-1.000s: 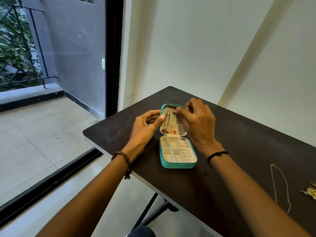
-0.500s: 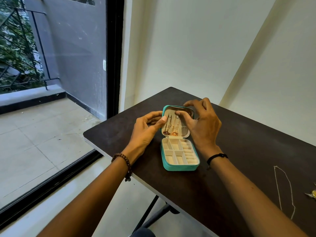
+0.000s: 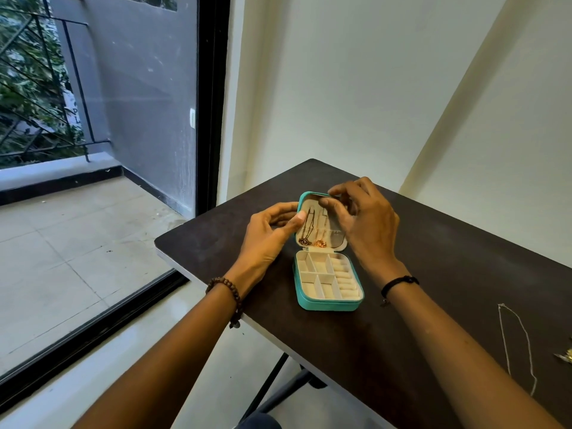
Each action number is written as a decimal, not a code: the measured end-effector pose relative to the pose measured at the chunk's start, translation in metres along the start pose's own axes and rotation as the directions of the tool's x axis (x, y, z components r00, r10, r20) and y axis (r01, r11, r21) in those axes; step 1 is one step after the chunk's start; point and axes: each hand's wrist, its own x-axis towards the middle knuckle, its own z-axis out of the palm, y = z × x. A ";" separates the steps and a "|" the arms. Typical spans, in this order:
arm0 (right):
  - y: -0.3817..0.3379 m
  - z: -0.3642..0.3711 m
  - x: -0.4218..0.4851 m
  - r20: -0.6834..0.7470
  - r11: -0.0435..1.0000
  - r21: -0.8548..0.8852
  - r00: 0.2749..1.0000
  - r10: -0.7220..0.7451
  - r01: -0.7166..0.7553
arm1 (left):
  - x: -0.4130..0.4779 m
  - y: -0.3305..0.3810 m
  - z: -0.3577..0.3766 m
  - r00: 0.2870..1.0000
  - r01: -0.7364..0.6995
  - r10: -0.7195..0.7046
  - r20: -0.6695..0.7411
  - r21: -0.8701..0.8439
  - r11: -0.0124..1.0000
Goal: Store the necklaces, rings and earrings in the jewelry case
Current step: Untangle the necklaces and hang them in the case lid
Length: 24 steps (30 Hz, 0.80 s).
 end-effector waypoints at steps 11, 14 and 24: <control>-0.003 -0.005 -0.023 0.079 0.997 0.033 0.995 0.064 -0.066 | 0.000 -0.001 -0.001 1.000 0.000 0.000 -0.007 -0.003 1.000; -0.005 -0.004 -0.035 0.139 0.998 -0.025 0.988 0.064 -0.061 | -0.001 0.000 -0.001 1.000 -0.001 0.001 -0.004 -0.006 1.000; -0.008 -0.010 -0.046 0.196 0.986 0.029 0.968 0.156 -0.165 | -0.002 0.001 0.000 1.000 0.008 -0.008 -0.004 0.000 1.000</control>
